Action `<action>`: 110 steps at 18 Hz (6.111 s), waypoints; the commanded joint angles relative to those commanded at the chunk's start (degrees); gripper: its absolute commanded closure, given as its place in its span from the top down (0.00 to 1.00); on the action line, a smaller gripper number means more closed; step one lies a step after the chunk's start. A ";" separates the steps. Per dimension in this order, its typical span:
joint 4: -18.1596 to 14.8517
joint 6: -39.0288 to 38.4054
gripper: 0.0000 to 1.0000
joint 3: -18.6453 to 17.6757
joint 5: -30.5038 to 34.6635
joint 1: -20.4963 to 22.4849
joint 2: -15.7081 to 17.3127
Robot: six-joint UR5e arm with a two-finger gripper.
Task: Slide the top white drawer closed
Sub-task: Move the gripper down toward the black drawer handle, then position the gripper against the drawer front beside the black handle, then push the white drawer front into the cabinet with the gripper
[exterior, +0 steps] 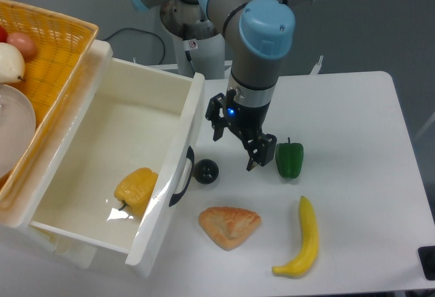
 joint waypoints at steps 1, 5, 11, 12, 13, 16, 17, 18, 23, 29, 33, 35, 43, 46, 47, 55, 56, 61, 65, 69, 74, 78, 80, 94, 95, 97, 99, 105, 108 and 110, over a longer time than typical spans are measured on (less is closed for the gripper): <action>0.09 0.00 1.00 -0.35 0.26 -0.09 0.00; 0.09 -0.17 1.00 -0.70 0.26 0.00 -0.44; 0.17 -0.88 1.00 -0.79 0.44 0.00 -1.58; 0.17 -0.97 1.00 -1.14 0.53 0.00 -1.93; 0.26 -1.05 1.00 -1.49 0.44 0.18 -1.94; 1.31 -0.97 1.00 -1.50 0.44 0.97 -2.81; 1.93 -1.14 1.00 -1.49 0.44 1.58 -2.99; 2.11 -1.58 1.00 -1.49 0.35 2.02 -3.08; 5.00 -6.58 1.00 -1.49 2.53 1.76 -3.87; 6.33 -18.79 1.00 -0.26 6.33 0.88 -5.63; 9.22 -32.04 1.00 0.52 6.42 -1.57 -8.26; 10.10 -34.97 1.00 0.61 6.33 -2.72 -9.31; 10.72 -35.24 1.00 1.58 6.33 -3.60 -12.48; 10.72 -35.33 1.00 1.50 6.24 -3.60 -15.29; 10.63 -35.24 1.00 1.58 6.07 -3.60 -16.17; 7.38 -36.04 1.00 1.41 -5.19 -0.70 -16.00; 7.38 -36.03 1.00 1.32 -5.19 -0.88 -16.00; 7.38 -36.12 1.00 1.32 -5.27 -2.19 -15.74; 7.29 -36.21 1.00 1.14 -5.27 -3.60 -15.30; 6.86 -36.12 1.00 1.14 -5.36 -3.60 -15.21; 6.77 -36.03 1.00 1.05 -6.33 -3.51 -14.68; 5.98 -36.03 1.00 1.05 -6.42 -3.60 -14.33; 5.71 -36.04 1.00 1.05 -6.42 -3.60 -14.15; 4.22 -35.86 1.00 0.00 -8.88 -3.78 -11.78; 3.96 -35.95 1.00 0.00 -8.88 -4.04 -11.69; 3.87 -36.21 1.00 0.00 -8.96 -4.57 -11.43; 3.52 -36.21 1.00 0.00 -8.96 -4.66 -11.34; 2.72 -36.38 1.00 -0.44 -8.96 -5.71 -10.64; 1.94 -36.47 1.00 -0.53 -8.96 -6.59 -10.29; 1.76 -36.65 1.00 -0.53 -8.96 -7.11 -10.11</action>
